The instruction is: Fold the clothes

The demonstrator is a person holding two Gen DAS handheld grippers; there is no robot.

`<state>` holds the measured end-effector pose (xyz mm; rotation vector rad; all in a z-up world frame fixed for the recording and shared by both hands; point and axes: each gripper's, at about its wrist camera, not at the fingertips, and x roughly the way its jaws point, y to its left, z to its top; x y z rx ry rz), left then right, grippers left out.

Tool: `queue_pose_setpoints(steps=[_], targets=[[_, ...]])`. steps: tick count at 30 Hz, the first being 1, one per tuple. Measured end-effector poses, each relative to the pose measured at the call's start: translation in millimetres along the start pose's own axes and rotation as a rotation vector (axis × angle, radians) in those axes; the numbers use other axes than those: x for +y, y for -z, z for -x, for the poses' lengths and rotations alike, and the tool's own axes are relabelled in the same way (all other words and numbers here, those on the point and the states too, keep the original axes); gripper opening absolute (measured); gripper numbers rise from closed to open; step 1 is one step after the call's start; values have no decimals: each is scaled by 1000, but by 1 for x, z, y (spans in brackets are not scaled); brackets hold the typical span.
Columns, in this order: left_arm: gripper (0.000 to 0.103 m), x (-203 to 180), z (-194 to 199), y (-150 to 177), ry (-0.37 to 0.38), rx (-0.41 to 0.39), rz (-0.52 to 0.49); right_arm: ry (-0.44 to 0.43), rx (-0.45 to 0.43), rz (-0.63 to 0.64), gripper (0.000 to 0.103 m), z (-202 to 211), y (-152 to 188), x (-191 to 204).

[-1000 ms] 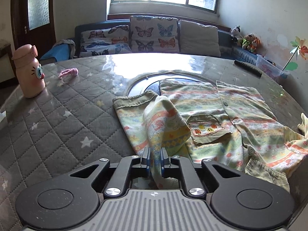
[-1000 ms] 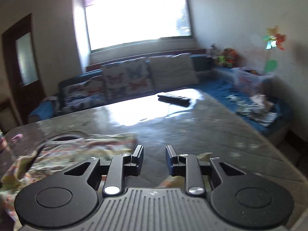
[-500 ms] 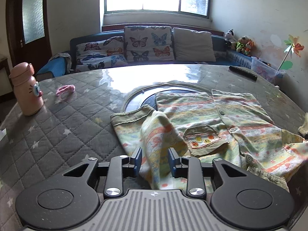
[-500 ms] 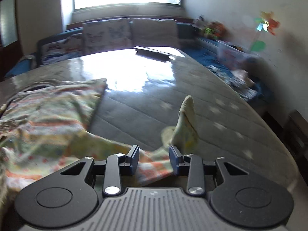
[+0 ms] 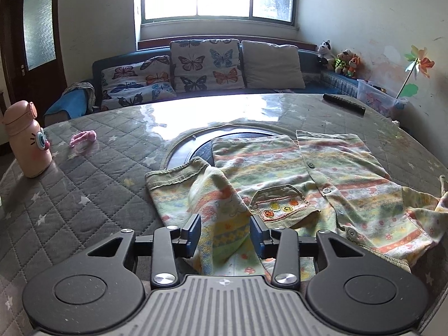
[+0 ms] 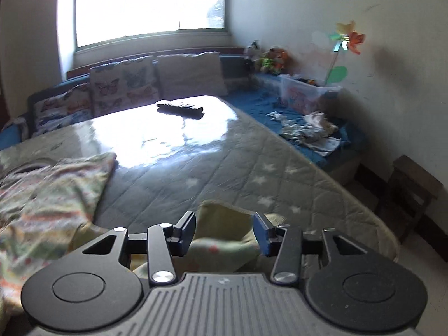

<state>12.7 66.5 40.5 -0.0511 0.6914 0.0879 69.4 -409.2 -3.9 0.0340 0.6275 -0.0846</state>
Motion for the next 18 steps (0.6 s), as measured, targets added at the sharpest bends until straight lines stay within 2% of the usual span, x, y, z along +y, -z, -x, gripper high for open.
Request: queue_pose_setpoints(steps=[1,5,7,9,12,16,18], targets=[[43,0,0,0,-2,0,1,13,1,-26,46,-3,-1,-5],[44,-1,-2,1,-6,8,-1,-28,62,-189,45,-20,5,-35],[44,-3,-3,0,1,9,-4,-48,93,-271,37,-28,9,-50],[45,-5,-4,0,7,10,-7,-79,96,-298,12,-31,9,-54],[45,-8,-7,1,13,14,-10,-112,32,-244,4,-21,-1,-42],[45,-12,-10,2,21,21,-7,-125,-113,-191,4,15,-15,-33],[45,-12,-12,3,26,26,-8,-100,-153,-194,4,30,-12,-38]])
